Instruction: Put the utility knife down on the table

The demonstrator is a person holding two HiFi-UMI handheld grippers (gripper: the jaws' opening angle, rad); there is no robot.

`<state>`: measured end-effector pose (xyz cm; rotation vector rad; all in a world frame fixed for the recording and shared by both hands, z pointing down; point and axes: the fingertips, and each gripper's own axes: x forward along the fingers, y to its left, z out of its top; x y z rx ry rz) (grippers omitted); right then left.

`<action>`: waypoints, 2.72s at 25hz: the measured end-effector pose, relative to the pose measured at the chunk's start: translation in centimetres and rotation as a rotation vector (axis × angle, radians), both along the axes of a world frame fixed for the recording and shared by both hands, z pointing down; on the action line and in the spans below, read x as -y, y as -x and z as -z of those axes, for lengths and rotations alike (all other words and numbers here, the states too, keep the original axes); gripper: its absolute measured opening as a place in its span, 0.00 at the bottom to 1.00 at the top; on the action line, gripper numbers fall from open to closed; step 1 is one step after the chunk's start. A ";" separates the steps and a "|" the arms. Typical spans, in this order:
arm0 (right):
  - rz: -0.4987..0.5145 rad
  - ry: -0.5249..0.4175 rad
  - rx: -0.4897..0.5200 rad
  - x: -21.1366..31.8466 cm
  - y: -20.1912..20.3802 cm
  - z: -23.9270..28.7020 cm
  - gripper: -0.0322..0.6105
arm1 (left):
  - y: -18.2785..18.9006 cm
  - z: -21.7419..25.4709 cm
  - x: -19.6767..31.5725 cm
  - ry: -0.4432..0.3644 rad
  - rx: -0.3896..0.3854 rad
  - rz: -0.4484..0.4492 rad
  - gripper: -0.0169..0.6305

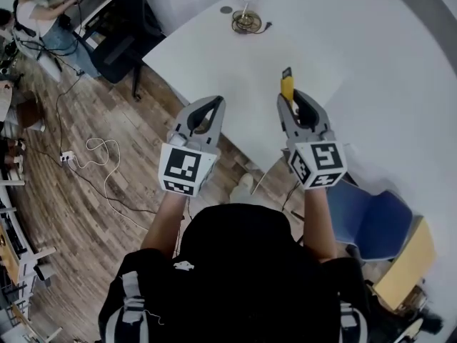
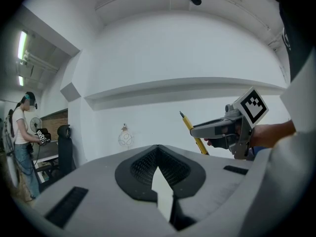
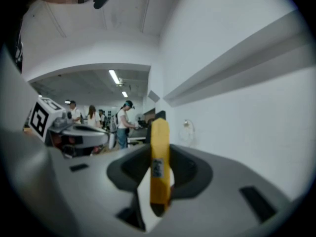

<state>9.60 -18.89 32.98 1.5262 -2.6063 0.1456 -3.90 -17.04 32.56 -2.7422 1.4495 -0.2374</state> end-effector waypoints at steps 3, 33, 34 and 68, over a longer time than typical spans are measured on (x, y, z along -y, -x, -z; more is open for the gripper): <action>0.013 0.002 0.006 2.1 -0.3 0.0 0.26 | -0.4 0.1 1.9 0.000 0.004 0.011 0.05; 0.064 0.092 0.003 7.4 -2.7 -4.2 0.26 | -4.1 -3.0 7.2 0.074 0.029 0.023 0.05; 0.062 0.094 0.002 7.4 -2.6 -4.2 0.26 | -4.1 -3.0 7.3 0.074 0.029 0.017 0.05; 0.290 0.435 -0.336 8.3 9.0 -18.1 0.26 | 3.0 -8.2 12.3 0.202 0.034 -0.078 0.05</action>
